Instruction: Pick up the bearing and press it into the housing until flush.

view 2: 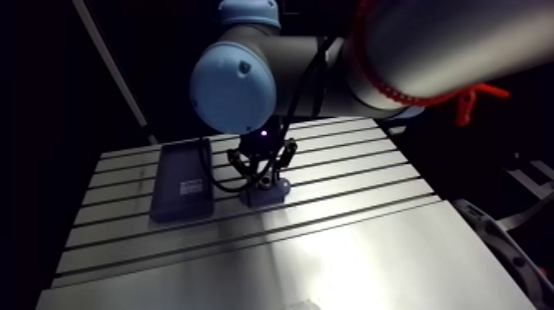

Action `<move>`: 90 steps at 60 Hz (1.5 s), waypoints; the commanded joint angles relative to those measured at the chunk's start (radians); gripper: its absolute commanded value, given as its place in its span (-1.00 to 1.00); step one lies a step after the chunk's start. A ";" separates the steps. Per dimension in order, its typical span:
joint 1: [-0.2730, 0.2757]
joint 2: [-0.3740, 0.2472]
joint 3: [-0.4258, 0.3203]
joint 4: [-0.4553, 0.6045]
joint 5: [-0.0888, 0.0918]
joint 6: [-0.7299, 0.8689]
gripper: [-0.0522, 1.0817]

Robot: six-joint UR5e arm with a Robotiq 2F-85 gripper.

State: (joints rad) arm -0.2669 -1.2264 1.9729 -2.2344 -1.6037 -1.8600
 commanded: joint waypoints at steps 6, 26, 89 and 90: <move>0.000 0.000 0.001 0.000 0.000 0.001 0.35; 0.002 0.002 0.001 0.000 0.000 0.002 0.35; 0.005 0.006 -0.001 0.000 -0.002 0.003 0.35; 0.005 0.006 -0.001 0.000 -0.002 0.003 0.35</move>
State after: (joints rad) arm -0.2629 -1.2209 1.9715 -2.2344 -1.6052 -1.8570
